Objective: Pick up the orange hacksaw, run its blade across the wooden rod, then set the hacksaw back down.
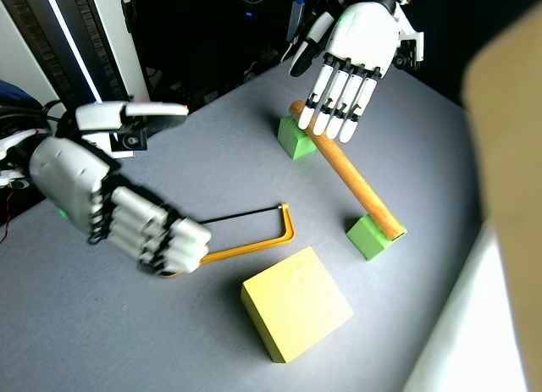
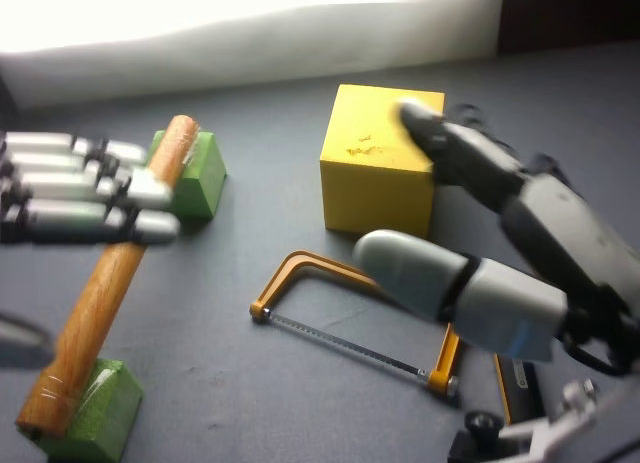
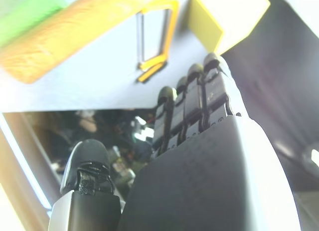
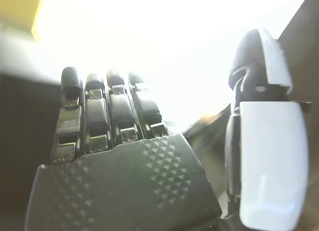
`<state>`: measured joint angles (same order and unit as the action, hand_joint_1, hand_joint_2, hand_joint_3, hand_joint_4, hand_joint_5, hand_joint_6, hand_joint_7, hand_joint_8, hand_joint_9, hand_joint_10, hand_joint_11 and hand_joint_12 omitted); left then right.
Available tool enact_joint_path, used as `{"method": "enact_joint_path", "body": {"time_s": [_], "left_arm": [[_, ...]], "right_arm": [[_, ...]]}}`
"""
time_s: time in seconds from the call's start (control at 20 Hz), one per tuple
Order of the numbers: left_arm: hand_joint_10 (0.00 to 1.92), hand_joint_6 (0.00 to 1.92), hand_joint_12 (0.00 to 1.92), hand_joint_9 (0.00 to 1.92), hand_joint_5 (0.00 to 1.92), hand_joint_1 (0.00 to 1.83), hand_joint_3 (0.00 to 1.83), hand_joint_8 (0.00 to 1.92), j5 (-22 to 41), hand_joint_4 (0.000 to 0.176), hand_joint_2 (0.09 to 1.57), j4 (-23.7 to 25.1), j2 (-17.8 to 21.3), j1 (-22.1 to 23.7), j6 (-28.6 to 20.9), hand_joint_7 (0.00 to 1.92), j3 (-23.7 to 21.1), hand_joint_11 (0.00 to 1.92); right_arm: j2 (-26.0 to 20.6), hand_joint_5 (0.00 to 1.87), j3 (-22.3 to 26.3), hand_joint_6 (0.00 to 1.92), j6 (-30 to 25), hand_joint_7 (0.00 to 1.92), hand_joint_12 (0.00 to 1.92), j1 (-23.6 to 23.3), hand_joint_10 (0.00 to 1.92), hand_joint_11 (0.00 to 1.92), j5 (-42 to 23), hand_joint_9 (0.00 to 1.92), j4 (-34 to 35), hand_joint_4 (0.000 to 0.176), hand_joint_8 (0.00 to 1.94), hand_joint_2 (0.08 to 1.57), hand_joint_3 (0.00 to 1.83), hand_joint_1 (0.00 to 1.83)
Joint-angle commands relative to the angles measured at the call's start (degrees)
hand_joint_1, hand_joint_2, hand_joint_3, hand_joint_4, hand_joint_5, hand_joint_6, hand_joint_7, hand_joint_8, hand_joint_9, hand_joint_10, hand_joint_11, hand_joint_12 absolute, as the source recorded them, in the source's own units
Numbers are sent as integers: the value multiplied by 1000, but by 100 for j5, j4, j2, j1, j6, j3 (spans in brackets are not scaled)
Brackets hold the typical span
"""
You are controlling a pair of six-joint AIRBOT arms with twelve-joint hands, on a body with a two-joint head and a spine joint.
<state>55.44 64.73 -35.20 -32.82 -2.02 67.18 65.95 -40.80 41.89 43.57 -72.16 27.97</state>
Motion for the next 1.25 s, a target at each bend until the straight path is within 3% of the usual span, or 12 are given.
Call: {"method": "enact_joint_path", "body": {"time_s": [0.0,0.1,0.15,0.25,0.3,0.35,0.45,0.5,0.65,0.8,0.95,1.2], "left_arm": [[7,2,51,117,148,129,0,2,420,0,1267,-499,0,86,-9,102,-6,57],[9,5,458,208,212,104,0,4,466,0,1272,-516,-11,97,-10,161,-19,1],[24,21,652,298,312,147,0,16,463,0,1265,-518,-34,166,-10,279,-37,0],[192,77,1137,642,596,255,0,85,659,0,1249,-520,-51,259,-13,612,-57,245],[462,165,1222,743,741,265,1,171,755,0,1261,-534,-67,278,-18,763,-34,426],[751,289,1297,741,785,267,1,287,752,0,1269,-637,-63,278,-34,815,-31,520],[1703,1173,1864,726,687,358,1,1342,835,0,1278,-708,-47,278,-34,734,-42,717],[1877,1452,1910,840,691,401,3,1638,928,0,1293,-741,-26,268,-34,811,-81,863],[1921,1898,1921,1143,976,508,1,1915,1067,0,1291,-814,-18,152,-29,1088,-82,1144],[1921,1921,1921,1480,1338,564,3,1921,1068,0,1304,-845,-9,149,-29,1412,-63,1543],[1921,1921,1921,1577,1428,503,8,1921,1059,0,1338,-888,-16,132,-30,1513,-59,1657],[1921,1921,1921,1560,1411,434,11,1921,1013,0,1390,-935,-80,108,-32,1504,57,1662]], "right_arm": [[-62,440,-114,26,-121,505,1203,-155,49,121,42,522,-724,0,18,1042,2,443],[-159,842,-497,51,-456,906,1397,-481,564,424,749,736,-1688,0,82,1070,2,437],[-193,987,-622,161,-498,1013,1581,-612,951,554,878,787,-2000,0,294,1079,2,450],[-235,934,-814,847,-544,906,1787,-805,1470,751,969,794,-2489,0,1129,1087,0,504],[-224,795,-996,1262,-642,892,1805,-946,1585,836,999,854,-2897,0,1421,1091,1,512],[-218,778,-1149,1424,-818,917,1849,-1075,1634,890,1064,897,-3284,0,1523,1092,1,522],[-277,849,-1355,1774,-1013,997,1918,-1275,1895,1149,1079,1069,-3853,0,1887,1084,0,568],[-323,962,-1414,1892,-1015,1099,1920,-1354,1916,1325,1066,1207,-4084,0,1930,1073,0,583],[-469,1147,-1536,1921,-1072,1253,1921,-1564,1921,1569,1048,1398,-4729,0,1941,1070,0,595],[-465,1252,-1704,1921,-1148,1353,1921,-1685,1921,1631,997,1462,-5327,0,1941,1200,22,513],[-472,1263,-1997,1921,-1781,1359,1921,-1993,1921,1623,1009,1459,-6384,0,1941,1298,21,467],[-673,1245,-1905,1921,-1455,1354,1921,-2024,1921,1613,742,1455,-6436,0,1941,1377,12,522]]}}
